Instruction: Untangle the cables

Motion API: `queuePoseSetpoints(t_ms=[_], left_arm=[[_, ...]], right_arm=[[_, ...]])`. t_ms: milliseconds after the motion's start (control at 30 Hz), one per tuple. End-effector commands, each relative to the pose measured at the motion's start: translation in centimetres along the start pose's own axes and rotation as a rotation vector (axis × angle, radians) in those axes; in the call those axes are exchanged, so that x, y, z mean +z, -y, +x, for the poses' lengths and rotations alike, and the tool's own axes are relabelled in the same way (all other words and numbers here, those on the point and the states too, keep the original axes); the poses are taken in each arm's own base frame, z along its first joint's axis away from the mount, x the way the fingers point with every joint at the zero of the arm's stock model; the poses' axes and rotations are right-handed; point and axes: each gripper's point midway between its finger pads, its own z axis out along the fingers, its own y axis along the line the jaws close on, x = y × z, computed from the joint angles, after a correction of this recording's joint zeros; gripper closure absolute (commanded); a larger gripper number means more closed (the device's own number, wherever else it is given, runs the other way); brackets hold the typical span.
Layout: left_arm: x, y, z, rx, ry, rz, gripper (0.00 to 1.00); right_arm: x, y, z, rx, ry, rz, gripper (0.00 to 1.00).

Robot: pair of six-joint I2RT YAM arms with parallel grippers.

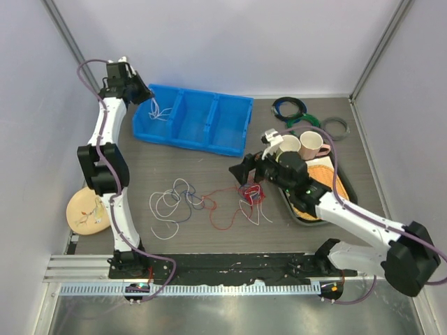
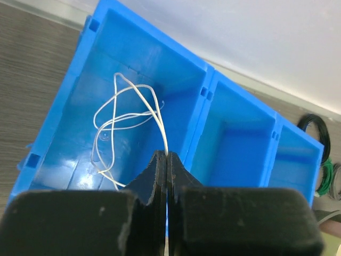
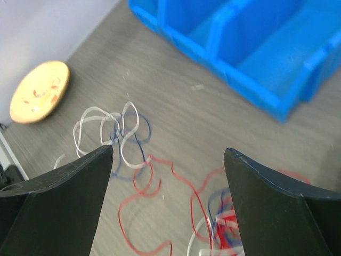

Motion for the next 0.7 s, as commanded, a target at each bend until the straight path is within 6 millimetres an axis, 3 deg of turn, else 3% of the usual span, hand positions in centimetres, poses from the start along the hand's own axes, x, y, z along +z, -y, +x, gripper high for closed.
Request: queuePoseSetpoints(t_ms=[0, 67, 133, 167, 233, 267, 300, 333, 367, 400, 467, 500, 533, 567, 600, 633, 667], left_arm=[[1.1, 1.2, -0.4, 0.081, 0.042, 0.017, 0.94], [1.4, 1.2, -0.1, 0.08, 0.019, 0.013, 0.62], [1.3, 1.4, 0.2, 0.088, -0.002, 0.003, 0.37], [1.2, 1.9, 0.5, 0.099, -0.009, 0.005, 0.31], [0.8, 1.6, 0.9, 0.133, -0.011, -0.049, 0.04], [-0.3, 2.1, 0.2, 0.149, 0.018, -0.066, 0.01], [-0.5, 3.4, 1.0, 0.178, 0.014, -0.065, 0.0], [-0.8, 3.1, 1.5, 0.185, 0.016, -0.1, 0.0], [-1.5, 4.2, 1.8, 0.197, 0.018, -0.09, 0.0], [-3.3, 5.6, 1.2, 0.193, 0.047, -0.075, 0.0], [-5.0, 6.3, 2.7, 0.195, 0.036, -0.09, 0.0], [-8.1, 7.5, 1.5, 0.193, 0.1, -0.101, 0.0], [-8.5, 7.2, 4.6, 0.175, 0.059, -0.146, 0.0], [-9.8, 6.1, 5.2, 0.177, 0.095, -0.24, 0.0], [-12.4, 5.0, 7.7, 0.185, 0.093, -0.282, 0.0], [-13.3, 5.9, 9.8, 0.183, 0.102, -0.283, 0.0], [-14.8, 5.0, 10.7, 0.171, 0.144, -0.331, 0.0]], right_arm=[[-3.5, 2.0, 1.7, 0.008, -0.04, 0.123, 0.09], [-5.0, 3.0, 1.3, 0.014, -0.005, 0.186, 0.09], [-5.9, 4.1, 1.1, 0.008, 0.028, 0.239, 0.09], [-6.2, 4.3, 1.0, 0.006, 0.032, 0.254, 0.09], [-6.6, 4.5, 0.8, 0.007, 0.038, 0.267, 0.09], [-6.7, 4.3, 0.6, 0.011, 0.05, 0.257, 0.09], [-6.8, 4.2, 0.9, 0.012, 0.048, 0.25, 0.09], [-6.8, 3.9, 0.9, 0.012, 0.047, 0.231, 0.09], [-6.8, 3.8, 0.9, 0.011, 0.045, 0.225, 0.09], [-6.8, 3.8, 1.0, 0.012, 0.043, 0.224, 0.09], [-7.1, 3.8, 1.1, 0.023, 0.037, 0.228, 0.09], [-7.3, 3.7, 1.1, 0.029, 0.04, 0.227, 0.09], [-7.5, 3.7, 1.2, 0.032, 0.039, 0.226, 0.09], [-7.7, 3.7, 1.8, 0.036, 0.032, 0.219, 0.09], [-8.1, 3.5, 1.5, 0.041, 0.054, 0.206, 0.09], [-8.2, 3.3, 1.2, 0.04, 0.079, 0.191, 0.09], [-8.5, 3.4, 1.9, 0.04, 0.073, 0.184, 0.09]])
